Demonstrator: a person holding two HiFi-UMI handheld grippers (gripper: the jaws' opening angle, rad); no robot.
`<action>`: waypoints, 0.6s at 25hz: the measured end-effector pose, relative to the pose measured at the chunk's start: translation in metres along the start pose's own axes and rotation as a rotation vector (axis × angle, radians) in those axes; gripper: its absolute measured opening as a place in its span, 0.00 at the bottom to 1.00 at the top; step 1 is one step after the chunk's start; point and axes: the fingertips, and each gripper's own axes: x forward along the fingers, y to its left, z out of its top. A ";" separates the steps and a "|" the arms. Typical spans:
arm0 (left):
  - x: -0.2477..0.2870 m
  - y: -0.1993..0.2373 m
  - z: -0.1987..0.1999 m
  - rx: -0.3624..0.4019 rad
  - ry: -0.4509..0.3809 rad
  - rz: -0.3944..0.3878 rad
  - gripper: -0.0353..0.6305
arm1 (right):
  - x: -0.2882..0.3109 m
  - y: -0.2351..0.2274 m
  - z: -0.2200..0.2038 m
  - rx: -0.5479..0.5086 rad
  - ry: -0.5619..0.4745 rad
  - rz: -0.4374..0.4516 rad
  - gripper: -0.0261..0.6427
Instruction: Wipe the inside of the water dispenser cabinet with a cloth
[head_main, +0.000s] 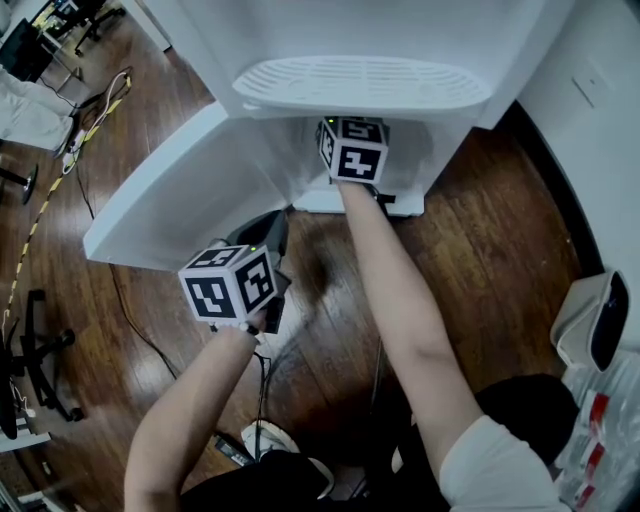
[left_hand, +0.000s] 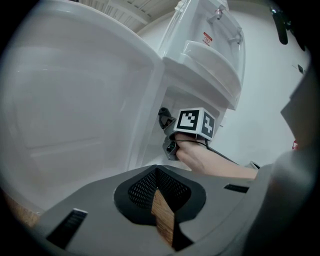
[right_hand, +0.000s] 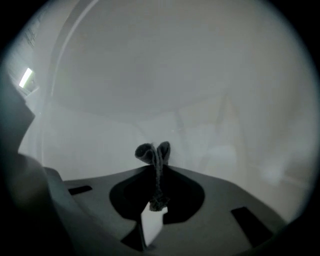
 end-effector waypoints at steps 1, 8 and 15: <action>0.000 -0.001 0.000 0.001 0.001 -0.001 0.03 | -0.002 -0.003 0.008 0.012 -0.030 -0.008 0.10; -0.001 0.001 -0.001 -0.002 0.004 0.005 0.03 | -0.010 -0.002 0.037 0.011 -0.098 0.001 0.10; -0.002 0.000 -0.001 0.000 0.004 0.007 0.03 | -0.004 -0.028 -0.057 0.079 0.169 -0.093 0.10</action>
